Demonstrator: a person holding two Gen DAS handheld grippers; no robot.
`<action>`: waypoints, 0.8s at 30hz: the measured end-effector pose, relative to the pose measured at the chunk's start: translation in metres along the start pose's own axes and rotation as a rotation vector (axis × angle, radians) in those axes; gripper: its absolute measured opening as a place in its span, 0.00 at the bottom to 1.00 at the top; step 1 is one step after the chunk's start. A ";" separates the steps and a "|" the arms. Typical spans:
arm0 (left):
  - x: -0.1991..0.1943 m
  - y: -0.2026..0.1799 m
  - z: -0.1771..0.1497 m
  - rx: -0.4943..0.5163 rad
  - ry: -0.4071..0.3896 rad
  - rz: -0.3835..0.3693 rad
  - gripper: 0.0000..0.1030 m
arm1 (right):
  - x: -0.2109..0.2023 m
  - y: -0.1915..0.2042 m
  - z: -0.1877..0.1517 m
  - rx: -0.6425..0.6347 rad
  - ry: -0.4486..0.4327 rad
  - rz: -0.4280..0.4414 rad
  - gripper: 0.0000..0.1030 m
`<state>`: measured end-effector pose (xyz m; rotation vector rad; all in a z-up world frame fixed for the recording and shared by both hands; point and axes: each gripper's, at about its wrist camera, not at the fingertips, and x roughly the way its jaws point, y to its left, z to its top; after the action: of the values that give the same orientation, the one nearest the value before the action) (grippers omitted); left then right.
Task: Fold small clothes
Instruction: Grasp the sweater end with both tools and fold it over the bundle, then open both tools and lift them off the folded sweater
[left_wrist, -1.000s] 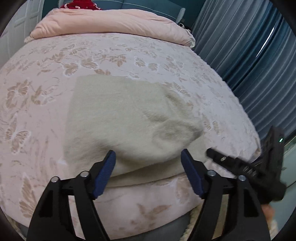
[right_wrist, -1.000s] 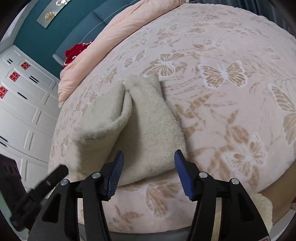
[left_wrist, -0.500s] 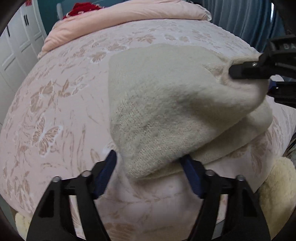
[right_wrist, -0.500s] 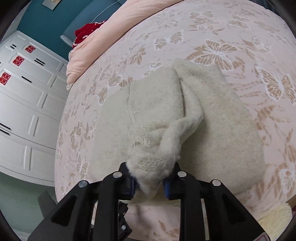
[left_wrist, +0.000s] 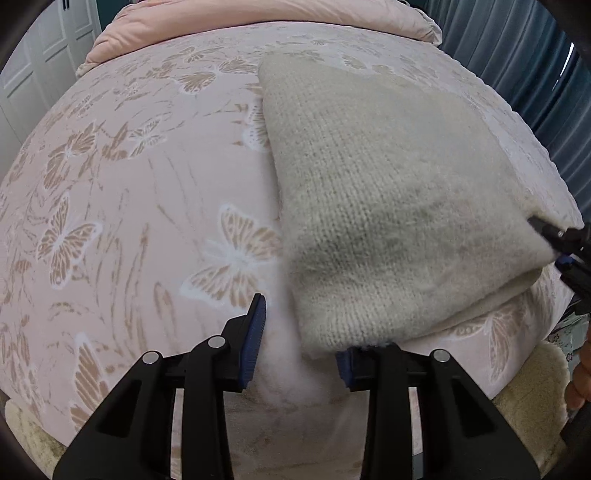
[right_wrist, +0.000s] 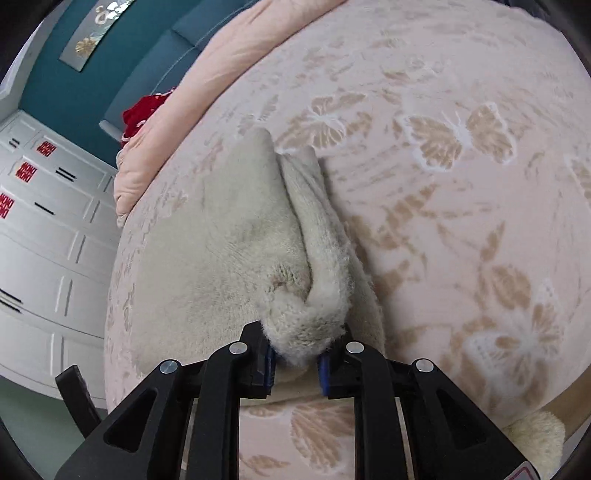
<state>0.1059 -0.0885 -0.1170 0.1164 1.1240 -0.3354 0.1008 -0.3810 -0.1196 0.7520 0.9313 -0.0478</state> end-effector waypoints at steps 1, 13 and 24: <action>0.000 0.000 0.000 0.005 0.001 0.004 0.33 | -0.004 0.009 0.003 -0.043 -0.016 -0.003 0.16; -0.048 0.025 -0.016 -0.055 -0.026 -0.048 0.66 | -0.054 0.021 -0.003 -0.126 -0.171 -0.276 0.27; -0.083 0.056 -0.018 -0.142 -0.083 0.025 0.76 | 0.095 0.154 -0.061 -0.502 0.253 -0.124 0.23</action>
<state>0.0764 -0.0136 -0.0541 -0.0085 1.0598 -0.2355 0.1694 -0.2035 -0.1249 0.2361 1.1704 0.1714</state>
